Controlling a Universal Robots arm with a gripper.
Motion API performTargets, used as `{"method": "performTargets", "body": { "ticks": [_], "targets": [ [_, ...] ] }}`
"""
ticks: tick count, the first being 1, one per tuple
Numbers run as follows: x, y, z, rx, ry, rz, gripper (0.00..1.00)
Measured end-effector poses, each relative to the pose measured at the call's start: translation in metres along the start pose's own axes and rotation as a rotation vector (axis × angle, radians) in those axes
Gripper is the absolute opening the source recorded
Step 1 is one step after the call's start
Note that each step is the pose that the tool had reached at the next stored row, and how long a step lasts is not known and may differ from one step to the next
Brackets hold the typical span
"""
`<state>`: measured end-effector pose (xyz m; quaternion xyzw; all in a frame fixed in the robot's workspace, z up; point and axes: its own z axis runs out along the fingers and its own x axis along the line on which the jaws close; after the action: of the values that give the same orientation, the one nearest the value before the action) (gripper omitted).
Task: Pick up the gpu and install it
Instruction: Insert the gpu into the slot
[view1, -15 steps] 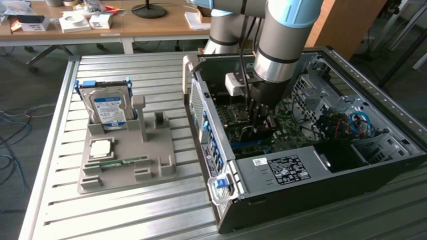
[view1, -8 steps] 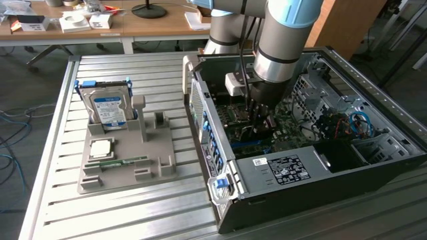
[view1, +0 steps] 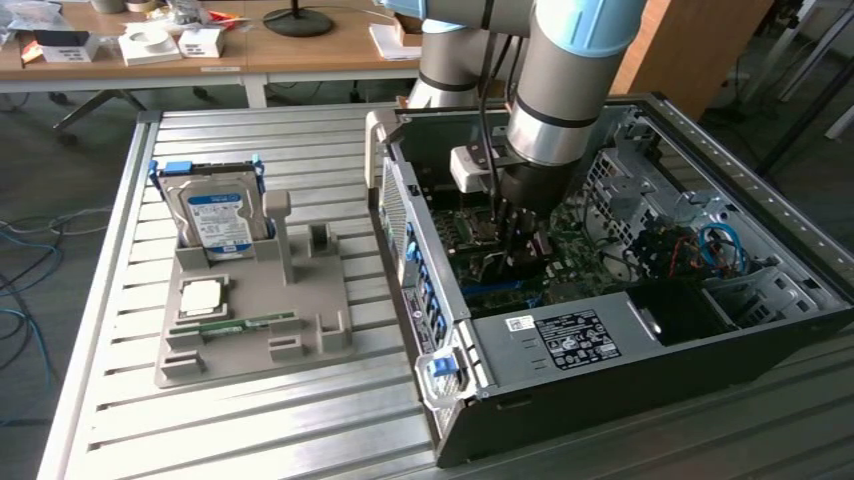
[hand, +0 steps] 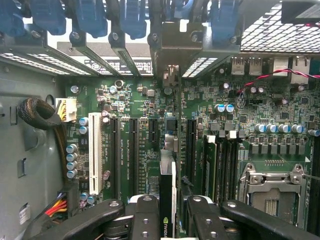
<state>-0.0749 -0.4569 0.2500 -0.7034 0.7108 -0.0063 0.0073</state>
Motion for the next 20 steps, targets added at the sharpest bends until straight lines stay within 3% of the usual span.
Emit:
{"method": "performTargets", "body": {
  "ticks": [20],
  "targets": [
    [0.0000,0.0016,0.0034,0.0000,0.0000,0.000,0.26]
  ]
}}
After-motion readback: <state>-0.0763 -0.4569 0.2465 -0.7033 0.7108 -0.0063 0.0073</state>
